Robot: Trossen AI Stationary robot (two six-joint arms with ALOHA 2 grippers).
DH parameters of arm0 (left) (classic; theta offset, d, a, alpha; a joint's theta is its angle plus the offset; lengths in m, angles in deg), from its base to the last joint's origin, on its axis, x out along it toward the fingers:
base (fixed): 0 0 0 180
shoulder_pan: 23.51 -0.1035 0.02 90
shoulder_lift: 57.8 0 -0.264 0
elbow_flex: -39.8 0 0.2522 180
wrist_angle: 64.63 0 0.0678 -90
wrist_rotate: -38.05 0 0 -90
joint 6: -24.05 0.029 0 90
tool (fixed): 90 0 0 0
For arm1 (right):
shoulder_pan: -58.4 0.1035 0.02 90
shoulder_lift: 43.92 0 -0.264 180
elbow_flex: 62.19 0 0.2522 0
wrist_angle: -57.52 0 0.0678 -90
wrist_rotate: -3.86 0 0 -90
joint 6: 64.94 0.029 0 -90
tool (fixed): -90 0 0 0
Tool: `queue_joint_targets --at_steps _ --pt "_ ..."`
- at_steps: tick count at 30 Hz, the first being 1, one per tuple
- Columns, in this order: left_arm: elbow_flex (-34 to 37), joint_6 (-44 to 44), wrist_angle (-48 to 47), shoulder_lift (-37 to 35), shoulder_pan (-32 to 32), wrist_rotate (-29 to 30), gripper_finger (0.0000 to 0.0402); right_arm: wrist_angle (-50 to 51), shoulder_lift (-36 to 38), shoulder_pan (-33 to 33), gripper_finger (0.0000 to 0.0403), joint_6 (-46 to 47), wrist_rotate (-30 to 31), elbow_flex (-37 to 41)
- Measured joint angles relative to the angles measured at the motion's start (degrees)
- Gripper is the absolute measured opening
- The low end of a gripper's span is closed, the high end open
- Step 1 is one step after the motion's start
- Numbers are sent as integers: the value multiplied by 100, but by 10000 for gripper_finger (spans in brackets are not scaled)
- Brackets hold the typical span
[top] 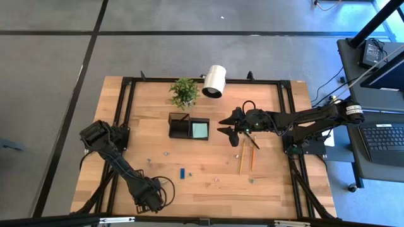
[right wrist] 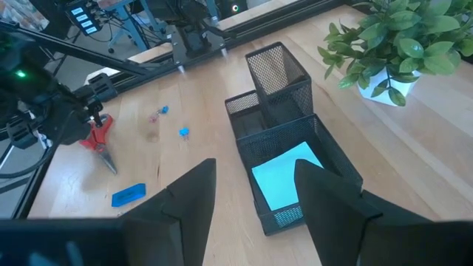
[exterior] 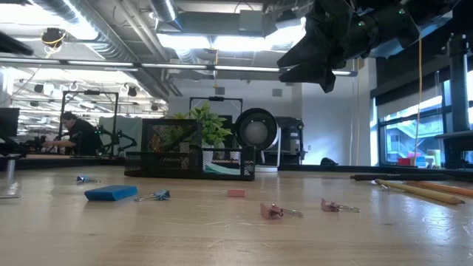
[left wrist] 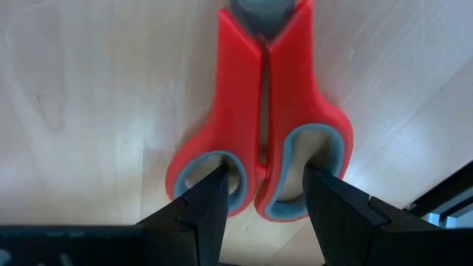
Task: Pick and place office supplies into organizer
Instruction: Put the red scissors into the black desk organizer
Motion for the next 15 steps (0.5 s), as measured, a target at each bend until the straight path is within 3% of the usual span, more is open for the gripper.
queue_joint_targets --at_steps 15 --pt "17 0 19 -16 -70 29 170 1 0 0 188 -24 1 0"
